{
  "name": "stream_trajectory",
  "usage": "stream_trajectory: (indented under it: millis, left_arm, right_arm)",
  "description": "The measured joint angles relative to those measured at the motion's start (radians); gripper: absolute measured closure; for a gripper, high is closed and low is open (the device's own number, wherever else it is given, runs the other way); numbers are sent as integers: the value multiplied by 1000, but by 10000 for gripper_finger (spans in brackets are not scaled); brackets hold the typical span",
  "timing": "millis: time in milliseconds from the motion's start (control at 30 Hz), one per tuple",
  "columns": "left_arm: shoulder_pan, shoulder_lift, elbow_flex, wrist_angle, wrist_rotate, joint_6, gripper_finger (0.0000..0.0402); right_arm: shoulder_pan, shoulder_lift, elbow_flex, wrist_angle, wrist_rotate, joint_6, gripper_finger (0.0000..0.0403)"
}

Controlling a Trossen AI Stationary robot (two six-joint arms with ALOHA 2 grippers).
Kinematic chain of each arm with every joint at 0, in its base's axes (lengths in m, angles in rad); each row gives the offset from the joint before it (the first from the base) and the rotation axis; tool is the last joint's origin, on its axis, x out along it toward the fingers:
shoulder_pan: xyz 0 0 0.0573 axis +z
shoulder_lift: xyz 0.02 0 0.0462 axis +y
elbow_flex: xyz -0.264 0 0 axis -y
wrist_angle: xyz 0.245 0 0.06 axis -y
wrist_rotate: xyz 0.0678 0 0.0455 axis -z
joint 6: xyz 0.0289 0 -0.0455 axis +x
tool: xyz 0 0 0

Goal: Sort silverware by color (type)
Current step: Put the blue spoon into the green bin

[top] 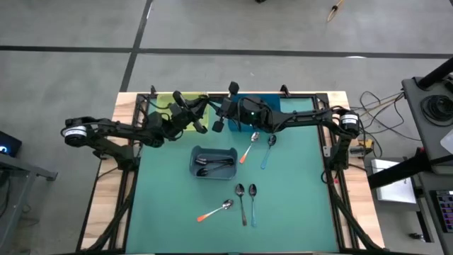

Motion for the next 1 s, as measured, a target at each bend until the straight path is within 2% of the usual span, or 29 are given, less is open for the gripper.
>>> stream_trajectory:
  millis: [333,633,700,800,1000]
  left_arm:
    - [4,-81,-1,-119,-9,25,279]
    - [4,-319,-74,-327,-24,106,247]
    - [4,-380,-106,-339,-66,124,246]
    - [5,-469,-157,-343,-124,155,246]
    - [5,-596,-216,-362,-126,176,246]
  right_arm:
    - [-14,-2,65,-148,26,1,395]
    - [-84,1,244,-484,24,33,395]
    - [-108,11,290,-542,-8,46,395]
    - [-148,48,371,-626,-110,82,395]
    - [-190,218,599,-720,-237,70,395]
